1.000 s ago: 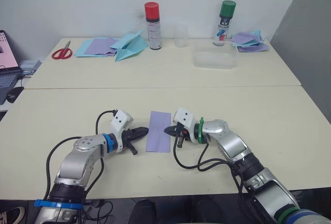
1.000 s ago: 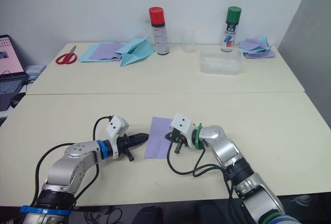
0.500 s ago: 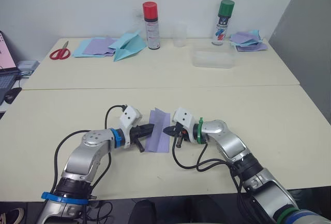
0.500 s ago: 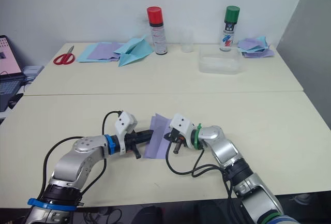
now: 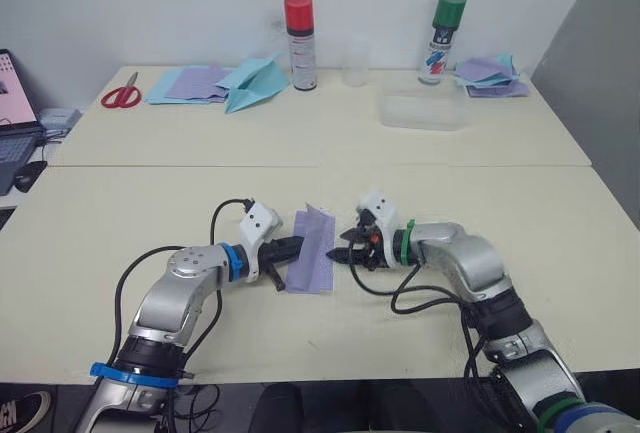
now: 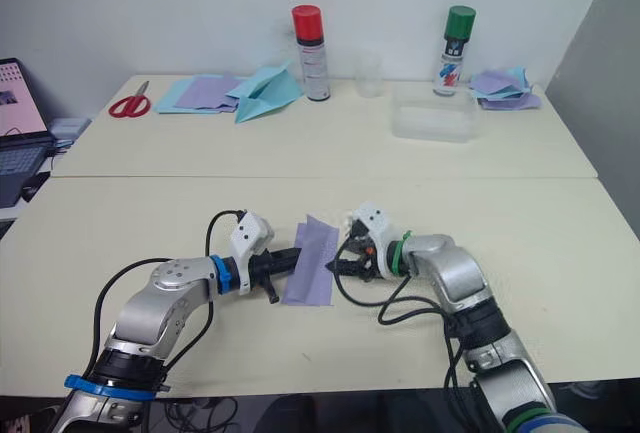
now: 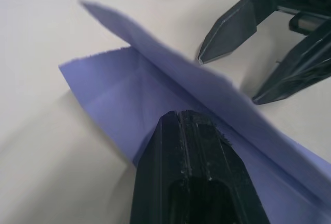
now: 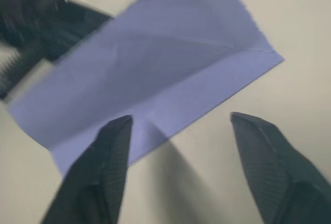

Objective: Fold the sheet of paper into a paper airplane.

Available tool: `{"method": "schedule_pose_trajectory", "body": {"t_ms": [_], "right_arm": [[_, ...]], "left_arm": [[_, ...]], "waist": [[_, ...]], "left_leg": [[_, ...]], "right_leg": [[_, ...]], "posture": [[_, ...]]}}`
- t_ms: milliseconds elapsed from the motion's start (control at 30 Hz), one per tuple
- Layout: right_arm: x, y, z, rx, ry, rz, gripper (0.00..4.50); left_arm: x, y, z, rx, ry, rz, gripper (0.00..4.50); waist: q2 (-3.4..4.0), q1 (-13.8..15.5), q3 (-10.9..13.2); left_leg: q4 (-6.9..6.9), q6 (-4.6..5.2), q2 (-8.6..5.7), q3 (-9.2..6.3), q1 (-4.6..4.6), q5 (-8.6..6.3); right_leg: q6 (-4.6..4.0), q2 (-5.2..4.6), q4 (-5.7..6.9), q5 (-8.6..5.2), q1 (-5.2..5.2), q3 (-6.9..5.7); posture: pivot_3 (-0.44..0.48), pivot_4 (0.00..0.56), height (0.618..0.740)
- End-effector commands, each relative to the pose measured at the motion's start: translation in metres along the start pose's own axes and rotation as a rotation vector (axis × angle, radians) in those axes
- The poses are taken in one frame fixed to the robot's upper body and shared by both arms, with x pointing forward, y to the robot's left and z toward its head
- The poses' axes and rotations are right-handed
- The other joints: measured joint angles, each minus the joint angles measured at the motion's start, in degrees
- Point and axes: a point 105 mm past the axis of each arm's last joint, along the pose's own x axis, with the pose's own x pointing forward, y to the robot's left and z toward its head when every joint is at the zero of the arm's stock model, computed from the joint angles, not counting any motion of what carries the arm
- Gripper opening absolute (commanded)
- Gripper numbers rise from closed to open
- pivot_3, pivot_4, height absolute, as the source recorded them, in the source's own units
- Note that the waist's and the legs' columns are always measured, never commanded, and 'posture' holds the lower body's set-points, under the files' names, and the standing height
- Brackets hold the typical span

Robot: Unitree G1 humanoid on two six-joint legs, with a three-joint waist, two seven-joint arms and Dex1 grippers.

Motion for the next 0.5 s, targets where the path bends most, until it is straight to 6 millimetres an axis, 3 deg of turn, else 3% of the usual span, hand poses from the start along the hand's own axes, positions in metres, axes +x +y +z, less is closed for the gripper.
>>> {"method": "schedule_pose_trajectory", "body": {"t_ms": [33, 233, 500], "right_arm": [[-0.006, 0.014, 0.02, 0.168, -0.051, 0.049, 3.02], [-0.011, 0.019, 0.027, 0.392, -0.061, 0.088, 3.02], [-0.011, 0.02, 0.029, 0.503, -0.077, 0.094, 3.02]], "left_arm": [[0.004, -0.005, 0.022, 0.042, -0.076, -0.022, 0.0], [0.011, -0.014, 0.034, 0.065, -0.106, -0.054, 0.0], [0.012, -0.028, 0.038, 0.049, -0.126, -0.109, 0.0]], "waist": [[0.01, 0.0, 0.0], [0.02, 0.0, 0.0], [0.03, -0.1, 0.0]], "left_leg": [[-0.01, 0.0, 0.01, -0.01, 0.0, 0.0], [-0.02, 0.0, -0.01, 0.01, -0.06, 0.0], [-0.01, 0.0, 0.0, 0.03, -0.06, 0.0]], "right_leg": [[0.0, 0.02, 0.0, 0.0, -0.01, -0.01], [0.0, 0.03, -0.01, 0.0, -0.02, -0.01], [0.04, 0.08, 0.0, 0.02, -0.03, -0.02]], "posture": [[0.0, 0.15, 0.74], [0.0, 0.15, 0.74], [0.0, 0.15, 0.74]]}}
